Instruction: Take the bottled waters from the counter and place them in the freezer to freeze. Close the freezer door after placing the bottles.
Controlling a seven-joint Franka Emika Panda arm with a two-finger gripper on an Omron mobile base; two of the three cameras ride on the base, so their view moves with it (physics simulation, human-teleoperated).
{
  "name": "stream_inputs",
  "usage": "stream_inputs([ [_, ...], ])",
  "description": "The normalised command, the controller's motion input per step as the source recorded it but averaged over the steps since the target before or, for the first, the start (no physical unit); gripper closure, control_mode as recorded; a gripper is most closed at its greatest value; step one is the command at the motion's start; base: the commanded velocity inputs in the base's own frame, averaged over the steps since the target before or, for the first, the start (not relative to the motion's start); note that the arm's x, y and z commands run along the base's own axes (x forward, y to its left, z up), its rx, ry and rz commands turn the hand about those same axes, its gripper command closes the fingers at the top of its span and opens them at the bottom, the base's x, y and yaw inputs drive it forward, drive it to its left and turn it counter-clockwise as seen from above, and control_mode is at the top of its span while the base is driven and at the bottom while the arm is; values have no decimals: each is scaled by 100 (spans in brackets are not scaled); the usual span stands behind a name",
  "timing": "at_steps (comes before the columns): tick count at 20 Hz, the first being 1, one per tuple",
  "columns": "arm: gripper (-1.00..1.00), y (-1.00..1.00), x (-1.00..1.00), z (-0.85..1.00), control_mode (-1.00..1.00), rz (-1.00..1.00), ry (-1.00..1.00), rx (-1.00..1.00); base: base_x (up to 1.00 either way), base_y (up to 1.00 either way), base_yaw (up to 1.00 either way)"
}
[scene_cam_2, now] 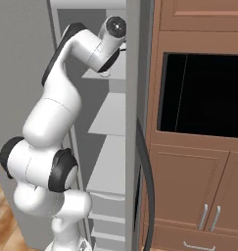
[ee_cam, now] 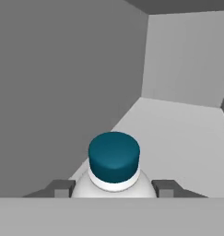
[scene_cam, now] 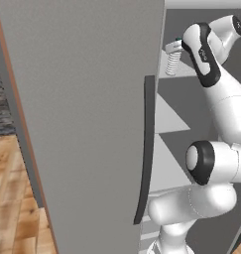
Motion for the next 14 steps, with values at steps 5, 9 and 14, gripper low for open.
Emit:
stream_inputs([
  [5, 100, 0, 45, -10, -100, 12, 2, 0, 0, 0, 0],
  [9, 100, 0, 49, -9, -100, 10, 0, 0, 0, 0, 0],
  [14, 100, 0, 49, -6, -100, 9, 0, 0, 0, 0, 0],
])
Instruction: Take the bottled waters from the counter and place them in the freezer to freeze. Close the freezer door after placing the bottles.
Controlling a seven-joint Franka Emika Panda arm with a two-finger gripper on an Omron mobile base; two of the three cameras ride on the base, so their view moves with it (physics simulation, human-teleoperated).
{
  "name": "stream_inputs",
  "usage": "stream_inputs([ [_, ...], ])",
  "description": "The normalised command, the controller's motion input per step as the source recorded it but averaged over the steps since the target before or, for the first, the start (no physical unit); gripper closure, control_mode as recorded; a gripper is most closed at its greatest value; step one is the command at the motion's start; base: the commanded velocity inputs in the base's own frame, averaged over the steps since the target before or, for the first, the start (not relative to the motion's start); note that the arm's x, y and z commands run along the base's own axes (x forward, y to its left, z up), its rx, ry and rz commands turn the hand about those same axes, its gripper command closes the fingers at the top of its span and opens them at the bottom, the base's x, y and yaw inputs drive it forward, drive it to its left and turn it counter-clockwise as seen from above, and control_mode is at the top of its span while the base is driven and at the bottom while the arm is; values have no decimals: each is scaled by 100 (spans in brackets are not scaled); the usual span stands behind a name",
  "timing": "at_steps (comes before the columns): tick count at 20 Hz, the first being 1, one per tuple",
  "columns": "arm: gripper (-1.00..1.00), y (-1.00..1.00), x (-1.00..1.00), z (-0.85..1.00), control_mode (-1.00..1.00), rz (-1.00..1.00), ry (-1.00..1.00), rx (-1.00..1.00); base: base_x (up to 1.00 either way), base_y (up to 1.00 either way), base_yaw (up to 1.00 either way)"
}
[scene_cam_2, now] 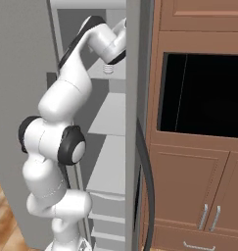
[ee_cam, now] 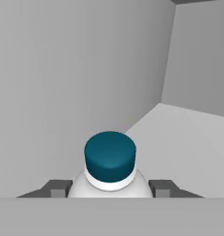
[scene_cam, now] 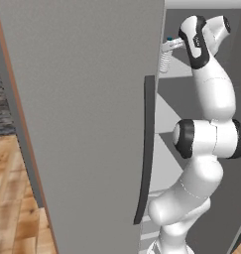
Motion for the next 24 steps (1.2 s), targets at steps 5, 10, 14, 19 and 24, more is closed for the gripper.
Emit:
stream_inputs([
  [5, 100, 0, 52, -13, -100, 9, 0, 0, 0, 0, 0],
  [10, 100, 0, 52, -23, -100, 7, 1, 0, 0, 0, 0],
  [14, 100, 0, 46, -29, -100, 2, 4, -2, 0, 0, 0],
  [19, 100, 0, 29, -33, -100, 0, 6, -8, 0, 0, 0],
  [24, 100, 0, 13, -34, -100, 0, 1, -12, 0, 0, 0],
])
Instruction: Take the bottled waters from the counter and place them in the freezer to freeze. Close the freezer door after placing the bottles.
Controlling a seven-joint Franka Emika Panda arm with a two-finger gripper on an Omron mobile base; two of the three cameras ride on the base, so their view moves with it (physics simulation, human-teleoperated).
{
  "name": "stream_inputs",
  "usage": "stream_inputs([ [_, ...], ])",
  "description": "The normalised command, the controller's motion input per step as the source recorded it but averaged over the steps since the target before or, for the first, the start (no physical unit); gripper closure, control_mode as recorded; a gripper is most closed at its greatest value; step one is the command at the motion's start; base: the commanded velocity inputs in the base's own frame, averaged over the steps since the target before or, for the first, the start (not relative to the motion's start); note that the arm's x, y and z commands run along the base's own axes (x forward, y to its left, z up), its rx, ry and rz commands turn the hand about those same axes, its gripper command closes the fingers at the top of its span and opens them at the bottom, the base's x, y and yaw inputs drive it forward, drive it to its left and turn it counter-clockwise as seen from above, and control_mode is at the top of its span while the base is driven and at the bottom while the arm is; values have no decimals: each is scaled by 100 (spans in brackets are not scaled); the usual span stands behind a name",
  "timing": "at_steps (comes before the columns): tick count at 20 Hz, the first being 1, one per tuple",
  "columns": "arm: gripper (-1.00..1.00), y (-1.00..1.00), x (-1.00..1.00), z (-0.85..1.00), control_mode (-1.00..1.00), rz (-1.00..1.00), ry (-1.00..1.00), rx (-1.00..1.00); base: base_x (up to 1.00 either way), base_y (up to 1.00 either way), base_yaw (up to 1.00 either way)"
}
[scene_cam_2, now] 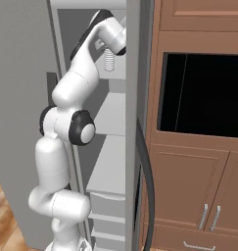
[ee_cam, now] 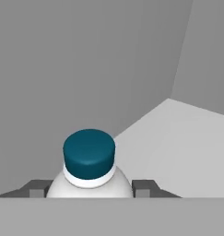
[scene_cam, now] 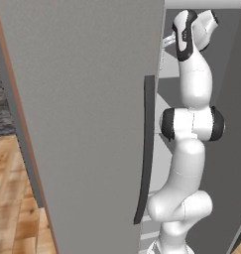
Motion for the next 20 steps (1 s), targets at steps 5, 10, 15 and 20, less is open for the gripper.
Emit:
stream_inputs([
  [5, 100, 1, 5, -33, -100, 0, 0, -9, 0, 0, 0],
  [10, 100, 4, 0, -7, -100, 0, 0, 0, 0, 0, 0],
  [15, -100, 1, 0, -5, -100, 0, 0, 0, 0, 0, 0],
  [20, -100, 2, 0, -5, -100, 0, 0, 0, 0, 0, 0],
])
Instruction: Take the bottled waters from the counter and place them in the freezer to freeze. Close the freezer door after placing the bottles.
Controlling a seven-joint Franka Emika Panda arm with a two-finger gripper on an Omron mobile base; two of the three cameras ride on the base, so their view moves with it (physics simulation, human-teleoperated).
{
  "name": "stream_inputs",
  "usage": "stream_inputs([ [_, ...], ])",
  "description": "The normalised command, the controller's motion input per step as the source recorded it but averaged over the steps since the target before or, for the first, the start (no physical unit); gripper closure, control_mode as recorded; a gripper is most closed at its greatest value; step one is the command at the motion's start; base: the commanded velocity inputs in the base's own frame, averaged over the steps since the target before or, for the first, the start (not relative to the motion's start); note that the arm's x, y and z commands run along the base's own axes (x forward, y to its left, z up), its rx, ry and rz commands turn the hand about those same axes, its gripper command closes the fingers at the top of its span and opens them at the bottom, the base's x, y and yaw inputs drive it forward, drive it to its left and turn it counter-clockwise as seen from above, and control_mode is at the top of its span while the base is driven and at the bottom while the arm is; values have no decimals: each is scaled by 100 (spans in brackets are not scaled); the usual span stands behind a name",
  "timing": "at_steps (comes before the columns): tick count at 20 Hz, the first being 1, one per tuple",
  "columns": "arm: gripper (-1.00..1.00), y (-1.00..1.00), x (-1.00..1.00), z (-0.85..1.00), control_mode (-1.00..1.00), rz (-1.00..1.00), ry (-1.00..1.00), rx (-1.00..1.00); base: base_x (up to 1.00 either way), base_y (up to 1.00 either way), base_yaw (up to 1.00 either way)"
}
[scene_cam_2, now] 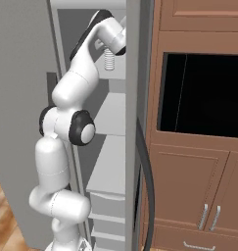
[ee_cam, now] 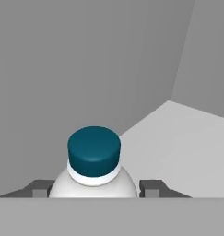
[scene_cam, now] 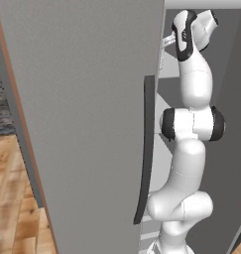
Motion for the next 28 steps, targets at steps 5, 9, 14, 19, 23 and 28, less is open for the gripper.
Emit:
stream_inputs([
  [5, -100, 2, 0, 0, -100, 0, 0, 0, 0, 0, 0],
  [9, -100, 0, -2, 0, -100, 0, 0, 0, 0, 0, 0],
  [14, -100, 7, -22, 0, -100, 0, 0, 0, 0, 0, 0],
  [19, -100, 2, -32, 0, -100, 0, 0, 0, 0, 0, 0],
  [23, -100, 0, -41, 0, -100, -1, 0, 0, 0, 0, 0],
  [28, -100, 0, -52, 0, -100, -3, -1, 0, 0, 0, 0],
])
